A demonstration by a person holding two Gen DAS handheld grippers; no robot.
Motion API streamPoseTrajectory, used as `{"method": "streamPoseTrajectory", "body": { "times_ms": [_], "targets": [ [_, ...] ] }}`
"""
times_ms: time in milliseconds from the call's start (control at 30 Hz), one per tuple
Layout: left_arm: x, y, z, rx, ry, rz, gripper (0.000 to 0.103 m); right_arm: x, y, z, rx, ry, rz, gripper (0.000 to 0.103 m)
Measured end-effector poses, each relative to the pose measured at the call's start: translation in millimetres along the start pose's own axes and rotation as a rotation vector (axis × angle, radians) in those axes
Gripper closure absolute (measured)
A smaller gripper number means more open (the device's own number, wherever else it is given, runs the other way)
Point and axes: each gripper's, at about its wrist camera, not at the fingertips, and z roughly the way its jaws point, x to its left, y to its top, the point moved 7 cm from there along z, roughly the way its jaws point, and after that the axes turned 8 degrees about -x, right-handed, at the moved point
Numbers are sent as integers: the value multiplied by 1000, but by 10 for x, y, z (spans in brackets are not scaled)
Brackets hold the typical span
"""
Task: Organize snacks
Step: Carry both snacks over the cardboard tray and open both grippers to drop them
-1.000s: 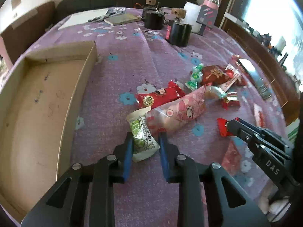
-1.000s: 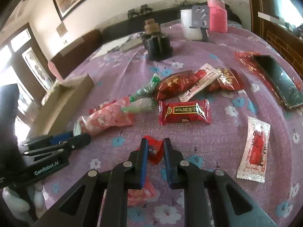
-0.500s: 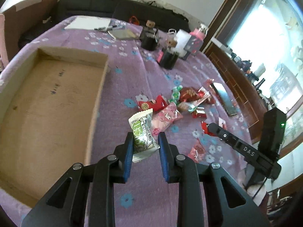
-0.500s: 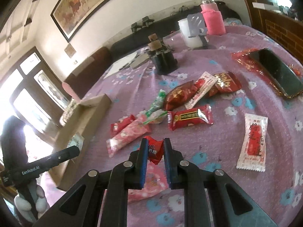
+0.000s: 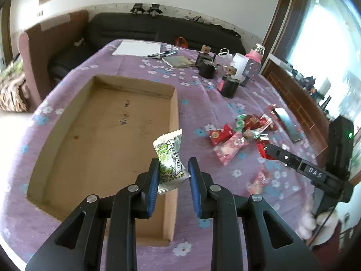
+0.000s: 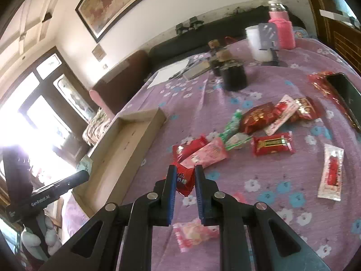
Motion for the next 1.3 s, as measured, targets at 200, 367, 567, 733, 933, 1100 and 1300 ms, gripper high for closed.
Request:
{"method": "streamPoseTrajectory", "body": {
  "times_ms": [200,367,567,733,933,1100,1300],
  "targets": [
    [10,49,-58,-52,94,71,80,144,-26,21,20,-15,-47,87],
    [83,91,-86,-71,145,97,80,233,60,-7,11,-17,-77,87],
    [251,156,-106,-82,187,99,80,404,113,90,24,-12,-109,87],
    [411,219,-70,-77,219,105,80,637,165,258,40,1,-148,87],
    [598,333,54,-67,252,123,80,962,256,618,69,20,-187,87],
    [749,419,234,-42,273,133,80,1163,310,946,96,26,-206,87],
    [901,543,556,16,273,130,80,1301,402,1365,125,22,-220,87]
  ]
}}
